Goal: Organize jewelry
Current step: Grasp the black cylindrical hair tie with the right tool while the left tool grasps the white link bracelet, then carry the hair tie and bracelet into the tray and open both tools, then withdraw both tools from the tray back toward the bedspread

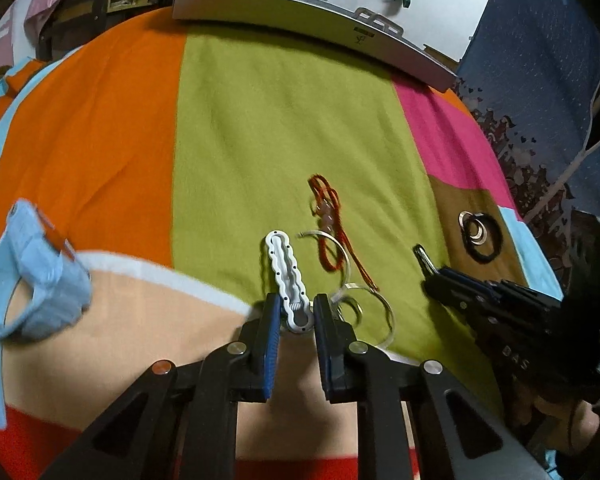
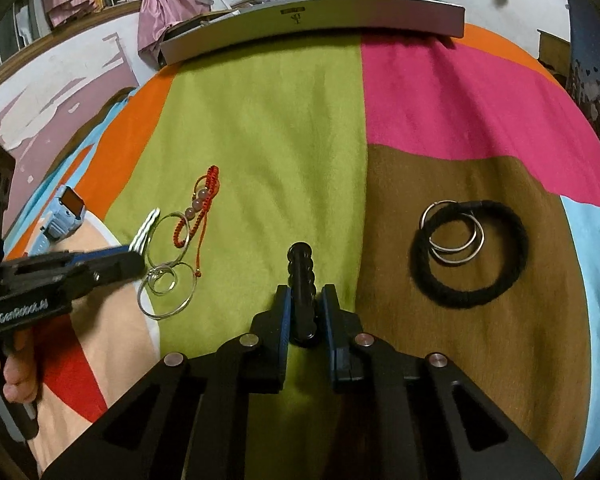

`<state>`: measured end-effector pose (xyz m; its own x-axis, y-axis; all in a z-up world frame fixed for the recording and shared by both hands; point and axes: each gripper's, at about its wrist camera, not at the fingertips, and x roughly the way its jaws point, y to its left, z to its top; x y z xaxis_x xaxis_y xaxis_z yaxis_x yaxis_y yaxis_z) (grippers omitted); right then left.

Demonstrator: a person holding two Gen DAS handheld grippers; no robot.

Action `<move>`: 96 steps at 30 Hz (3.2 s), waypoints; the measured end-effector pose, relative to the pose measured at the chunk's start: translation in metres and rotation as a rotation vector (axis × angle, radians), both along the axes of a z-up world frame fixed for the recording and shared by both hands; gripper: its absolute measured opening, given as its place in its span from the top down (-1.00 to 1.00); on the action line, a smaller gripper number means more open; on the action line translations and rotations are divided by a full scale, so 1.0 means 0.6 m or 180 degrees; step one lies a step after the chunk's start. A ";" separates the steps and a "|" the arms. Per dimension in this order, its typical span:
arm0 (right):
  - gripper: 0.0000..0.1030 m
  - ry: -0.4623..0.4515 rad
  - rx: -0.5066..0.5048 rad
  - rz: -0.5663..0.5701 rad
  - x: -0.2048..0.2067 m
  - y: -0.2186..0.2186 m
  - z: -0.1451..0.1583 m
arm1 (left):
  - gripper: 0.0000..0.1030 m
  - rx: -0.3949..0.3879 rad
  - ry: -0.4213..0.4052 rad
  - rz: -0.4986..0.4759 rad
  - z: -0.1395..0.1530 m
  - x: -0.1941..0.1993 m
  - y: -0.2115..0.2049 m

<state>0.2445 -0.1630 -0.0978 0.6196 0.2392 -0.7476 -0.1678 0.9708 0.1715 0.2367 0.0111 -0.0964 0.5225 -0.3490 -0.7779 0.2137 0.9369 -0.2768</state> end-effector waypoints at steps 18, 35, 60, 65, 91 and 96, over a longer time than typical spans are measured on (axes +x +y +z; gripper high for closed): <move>0.74 -0.0396 0.0337 0.0114 -0.041 -0.034 0.086 | 0.69 -0.0400 0.0073 -0.0120 0.057 -0.032 -0.008; 0.74 -0.0892 0.0135 -0.0313 0.241 -0.126 0.298 | 0.69 -0.0180 -0.0839 -0.0015 0.255 0.257 -0.050; 0.60 -0.0312 0.0026 -0.0381 0.397 -0.131 0.219 | 0.31 -0.0069 -0.0377 0.0221 0.184 0.381 -0.079; 0.30 -0.0627 0.0142 -0.0440 0.343 -0.148 0.256 | -0.48 -0.0166 -0.0690 0.0443 0.214 0.330 -0.062; -0.94 -0.1907 0.0002 -0.0296 -0.094 -0.154 0.397 | -1.00 0.0222 -0.1976 0.0844 0.329 -0.068 -0.031; -0.95 -0.1958 -0.0024 -0.0288 -0.163 -0.153 0.378 | -1.00 0.0211 -0.1960 0.0944 0.304 -0.135 -0.015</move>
<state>0.1466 -0.2547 0.1289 0.9550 0.1618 -0.2486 -0.1509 0.9866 0.0627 0.1554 0.0022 0.0860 0.9426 -0.0849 -0.3231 0.0456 0.9908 -0.1272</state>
